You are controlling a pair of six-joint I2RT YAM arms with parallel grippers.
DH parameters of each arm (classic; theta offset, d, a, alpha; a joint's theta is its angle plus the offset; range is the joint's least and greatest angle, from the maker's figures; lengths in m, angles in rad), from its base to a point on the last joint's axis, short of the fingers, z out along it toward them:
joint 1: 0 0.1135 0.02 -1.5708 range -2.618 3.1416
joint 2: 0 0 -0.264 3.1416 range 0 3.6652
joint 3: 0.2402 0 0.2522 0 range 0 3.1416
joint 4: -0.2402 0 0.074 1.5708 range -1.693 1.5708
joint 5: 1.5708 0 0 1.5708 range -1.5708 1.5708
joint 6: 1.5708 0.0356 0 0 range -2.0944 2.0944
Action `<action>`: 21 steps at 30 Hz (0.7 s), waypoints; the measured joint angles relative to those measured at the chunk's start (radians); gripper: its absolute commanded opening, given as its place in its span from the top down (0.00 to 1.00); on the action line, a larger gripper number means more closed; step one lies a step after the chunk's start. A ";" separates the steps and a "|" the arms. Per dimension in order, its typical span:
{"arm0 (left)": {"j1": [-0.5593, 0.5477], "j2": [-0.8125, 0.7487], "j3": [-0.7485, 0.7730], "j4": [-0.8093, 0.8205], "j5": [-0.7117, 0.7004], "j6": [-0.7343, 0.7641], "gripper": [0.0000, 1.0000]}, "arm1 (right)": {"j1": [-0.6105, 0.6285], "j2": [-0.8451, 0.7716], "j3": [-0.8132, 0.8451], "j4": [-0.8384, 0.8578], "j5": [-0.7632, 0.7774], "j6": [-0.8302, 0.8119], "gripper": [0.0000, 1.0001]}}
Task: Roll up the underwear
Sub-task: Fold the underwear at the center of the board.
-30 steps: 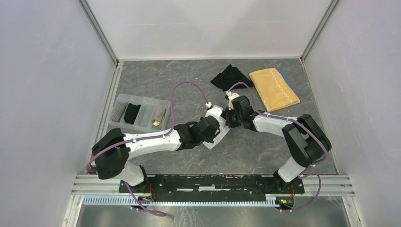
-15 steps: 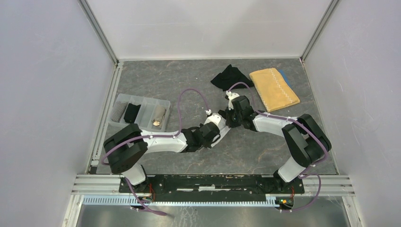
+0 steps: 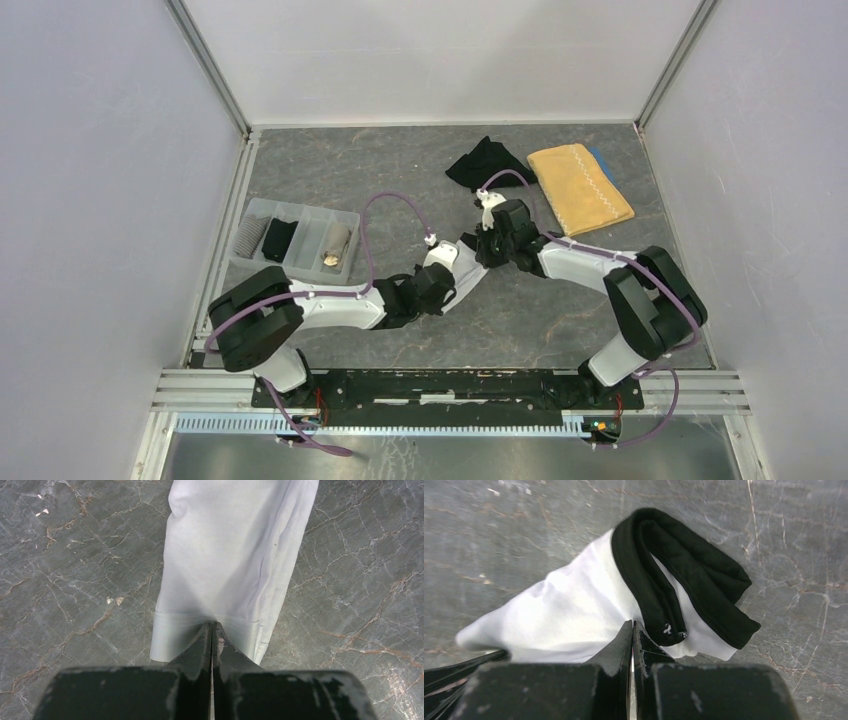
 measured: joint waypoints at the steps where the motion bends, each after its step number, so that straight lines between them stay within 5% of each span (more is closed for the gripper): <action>1: 0.000 -0.002 -0.002 0.000 0.001 -0.005 0.98 | 0.000 -0.015 0.000 0.001 -0.009 -0.003 0.92; 13: -0.007 -0.060 -0.029 -0.035 0.064 -0.081 0.98 | 0.010 -0.204 -0.039 0.022 -0.100 0.029 0.95; 21: -0.012 -0.195 -0.020 -0.164 0.052 -0.122 0.98 | 0.137 -0.255 -0.124 0.024 -0.112 0.099 0.97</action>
